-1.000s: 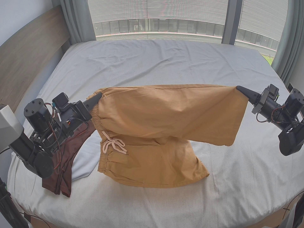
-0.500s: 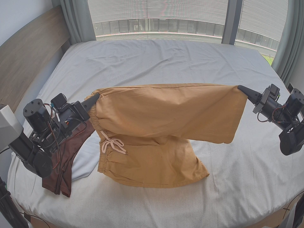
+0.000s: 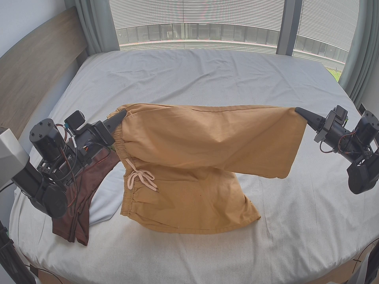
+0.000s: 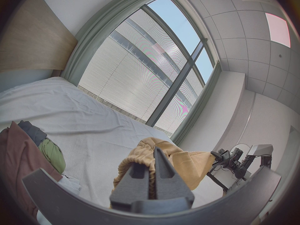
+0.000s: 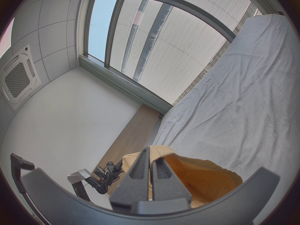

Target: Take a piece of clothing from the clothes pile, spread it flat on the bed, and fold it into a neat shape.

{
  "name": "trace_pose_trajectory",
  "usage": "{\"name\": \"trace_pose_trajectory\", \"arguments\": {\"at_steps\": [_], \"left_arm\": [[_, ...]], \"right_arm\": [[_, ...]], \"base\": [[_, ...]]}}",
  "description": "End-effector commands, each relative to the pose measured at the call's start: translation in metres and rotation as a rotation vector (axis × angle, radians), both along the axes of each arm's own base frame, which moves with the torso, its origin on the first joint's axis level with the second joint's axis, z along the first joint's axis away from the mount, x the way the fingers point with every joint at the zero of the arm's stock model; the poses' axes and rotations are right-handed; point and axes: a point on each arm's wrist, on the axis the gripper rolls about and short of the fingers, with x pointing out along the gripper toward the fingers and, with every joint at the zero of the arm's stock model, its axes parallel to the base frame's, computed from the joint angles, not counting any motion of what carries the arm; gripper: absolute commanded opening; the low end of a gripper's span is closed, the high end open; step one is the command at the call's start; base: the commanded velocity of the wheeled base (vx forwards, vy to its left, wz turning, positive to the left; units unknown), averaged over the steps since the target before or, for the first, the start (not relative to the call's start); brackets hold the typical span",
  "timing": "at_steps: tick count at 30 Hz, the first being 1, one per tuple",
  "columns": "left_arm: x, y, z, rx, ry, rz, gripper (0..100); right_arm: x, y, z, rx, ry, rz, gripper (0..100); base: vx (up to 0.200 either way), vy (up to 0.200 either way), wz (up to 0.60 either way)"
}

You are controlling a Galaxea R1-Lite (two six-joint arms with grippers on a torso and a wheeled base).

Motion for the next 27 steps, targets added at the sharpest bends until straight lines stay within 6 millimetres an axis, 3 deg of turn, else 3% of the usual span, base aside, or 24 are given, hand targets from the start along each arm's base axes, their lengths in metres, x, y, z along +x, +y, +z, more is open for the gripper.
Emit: {"name": "trace_pose_trajectory", "arguments": {"at_steps": [1,11,20,27], "left_arm": [[0.002,0.0,-0.003,-0.001,0.009,0.022,0],[0.014,0.006,-0.017,0.005,0.037,0.081,0],[0.025,0.008,-0.017,-0.009,0.024,0.122,0],[0.048,0.006,-0.025,-0.024,0.012,0.163,0]], "right_arm": [[0.009,-0.001,-0.009,0.0,0.019,-0.003,0],[0.033,-0.002,-0.017,-0.001,0.012,-0.005,0],[0.059,-0.001,-0.029,0.0,0.005,0.002,0],[0.08,0.0,-0.032,-0.001,0.001,0.008,0]], "base": [[0.0,0.0,0.0],[0.0,0.0,0.0],[0.0,0.0,0.0],[0.0,0.0,0.0]]}}
